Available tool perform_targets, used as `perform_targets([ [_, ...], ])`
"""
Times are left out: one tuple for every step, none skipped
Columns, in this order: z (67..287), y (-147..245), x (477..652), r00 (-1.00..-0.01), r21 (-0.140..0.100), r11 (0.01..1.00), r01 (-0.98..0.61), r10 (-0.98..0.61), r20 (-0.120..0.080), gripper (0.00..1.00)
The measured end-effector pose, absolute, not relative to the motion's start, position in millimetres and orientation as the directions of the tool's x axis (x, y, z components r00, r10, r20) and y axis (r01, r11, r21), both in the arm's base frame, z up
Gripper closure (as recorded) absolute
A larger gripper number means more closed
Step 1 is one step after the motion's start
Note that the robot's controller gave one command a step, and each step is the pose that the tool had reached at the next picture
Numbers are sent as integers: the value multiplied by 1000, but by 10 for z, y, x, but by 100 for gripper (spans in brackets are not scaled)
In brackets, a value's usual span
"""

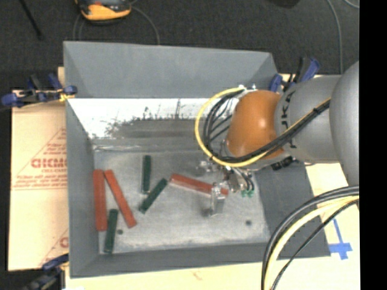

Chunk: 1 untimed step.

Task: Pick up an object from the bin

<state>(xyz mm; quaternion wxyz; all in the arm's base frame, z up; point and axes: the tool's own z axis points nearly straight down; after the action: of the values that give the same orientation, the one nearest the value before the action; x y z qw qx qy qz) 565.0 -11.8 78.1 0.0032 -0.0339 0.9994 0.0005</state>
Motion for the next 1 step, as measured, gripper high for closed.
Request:
perform_targets([
  [710,241,5524,-1000,1,1000,0,0,-4,100],
])
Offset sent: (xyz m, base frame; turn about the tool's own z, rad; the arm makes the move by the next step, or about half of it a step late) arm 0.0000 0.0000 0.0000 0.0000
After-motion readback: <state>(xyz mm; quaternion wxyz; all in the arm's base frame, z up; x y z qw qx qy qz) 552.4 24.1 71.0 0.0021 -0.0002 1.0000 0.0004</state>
